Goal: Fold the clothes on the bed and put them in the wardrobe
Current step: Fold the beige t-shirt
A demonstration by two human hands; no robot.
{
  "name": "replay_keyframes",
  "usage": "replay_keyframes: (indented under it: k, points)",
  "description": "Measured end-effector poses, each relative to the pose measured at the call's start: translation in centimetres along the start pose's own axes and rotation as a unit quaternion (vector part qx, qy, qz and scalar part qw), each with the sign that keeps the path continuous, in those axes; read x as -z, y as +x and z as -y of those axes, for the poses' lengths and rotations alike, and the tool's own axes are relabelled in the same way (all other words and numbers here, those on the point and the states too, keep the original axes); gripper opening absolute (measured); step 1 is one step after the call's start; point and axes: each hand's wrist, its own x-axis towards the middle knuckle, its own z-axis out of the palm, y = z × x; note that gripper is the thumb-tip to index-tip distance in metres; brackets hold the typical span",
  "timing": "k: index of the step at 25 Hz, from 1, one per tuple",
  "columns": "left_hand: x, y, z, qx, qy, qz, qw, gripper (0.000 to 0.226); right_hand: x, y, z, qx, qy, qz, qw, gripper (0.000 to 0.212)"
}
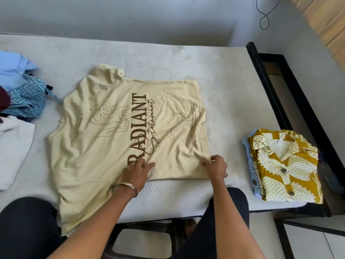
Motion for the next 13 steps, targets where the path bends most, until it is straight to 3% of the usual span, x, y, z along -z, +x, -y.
replay_keyframes:
  k: [4, 9, 11, 13]
  points:
    - [0.2, 0.1, -0.2, 0.019, -0.025, 0.029, 0.999, 0.060, 3.2, -0.7, -1.1, -0.052, 0.059, -0.088, 0.993, 0.014]
    - [-0.1, -1.1, 1.1, -0.041, -0.011, 0.038, 0.998, 0.080, 2.3, -2.1, -1.6, -0.060, -0.181, -0.108, 0.976, 0.016]
    - [0.1, -2.4, 2.3, -0.019, 0.009, 0.013, 1.000, 0.079, 0.7, -3.0, -0.6, 0.074, -0.256, -0.076, 0.961, 0.026]
    - [-0.2, -4.1, 4.4, 0.053, 0.041, -0.011, 0.998, 0.080, -1.4, -5.1, 0.9, 0.273, -0.263, 0.055, 0.924, 0.045]
